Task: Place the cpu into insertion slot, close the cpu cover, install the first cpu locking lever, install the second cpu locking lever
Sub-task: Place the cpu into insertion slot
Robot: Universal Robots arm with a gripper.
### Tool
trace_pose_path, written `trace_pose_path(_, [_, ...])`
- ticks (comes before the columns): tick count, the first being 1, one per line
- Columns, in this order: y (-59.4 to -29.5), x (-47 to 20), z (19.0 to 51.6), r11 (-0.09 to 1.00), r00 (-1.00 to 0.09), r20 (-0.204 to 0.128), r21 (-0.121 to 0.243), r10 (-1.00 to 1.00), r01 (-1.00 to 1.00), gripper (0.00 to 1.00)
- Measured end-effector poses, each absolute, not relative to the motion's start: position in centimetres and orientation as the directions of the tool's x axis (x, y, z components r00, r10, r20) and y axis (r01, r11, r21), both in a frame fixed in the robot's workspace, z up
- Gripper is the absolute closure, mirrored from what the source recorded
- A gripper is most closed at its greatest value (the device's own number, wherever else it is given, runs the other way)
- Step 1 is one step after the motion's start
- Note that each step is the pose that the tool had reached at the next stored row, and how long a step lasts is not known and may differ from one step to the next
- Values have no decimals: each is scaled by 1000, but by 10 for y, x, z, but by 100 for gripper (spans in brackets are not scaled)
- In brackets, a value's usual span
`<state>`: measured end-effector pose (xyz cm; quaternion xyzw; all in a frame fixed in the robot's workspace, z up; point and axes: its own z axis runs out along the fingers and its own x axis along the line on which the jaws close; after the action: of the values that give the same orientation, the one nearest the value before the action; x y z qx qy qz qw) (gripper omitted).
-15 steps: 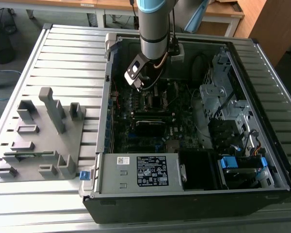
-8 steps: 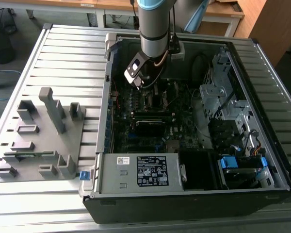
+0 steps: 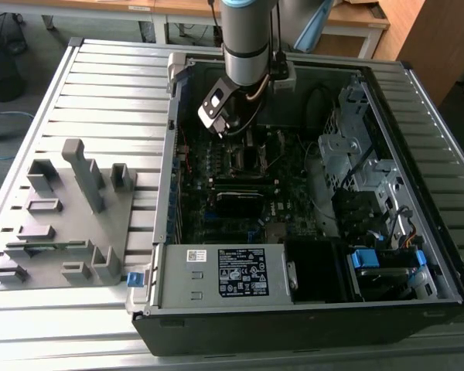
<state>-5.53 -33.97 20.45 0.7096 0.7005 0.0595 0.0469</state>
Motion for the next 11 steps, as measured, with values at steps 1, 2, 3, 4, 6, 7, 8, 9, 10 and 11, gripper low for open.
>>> trace_pose_path(1, [-340,-55,206,-14,11,19,150,1000,989,39])
trace_pose_path(2, [-340,-55,207,-14,11,19,150,1000,989,39])
trace_pose_path(3, [-340,-55,209,-14,11,19,150,1000,989,39])
trace_pose_path(4, [-340,-55,210,-14,11,19,150,1000,989,39])
trace_pose_path(6, [-340,-55,212,-14,11,19,150,1000,989,39])
trace_pose_path(7, [-340,-55,212,-14,11,19,150,1000,989,39])
trace_pose_path(8, [-340,-55,212,-14,11,19,150,1000,989,39])
trace_pose_path(9, [-340,-55,212,-14,11,19,150,1000,989,39])
trace_pose_path(10, [-340,-55,212,-14,11,19,150,1000,989,39])
trace_pose_path(11, [-340,-55,212,-14,11,19,150,1000,989,39])
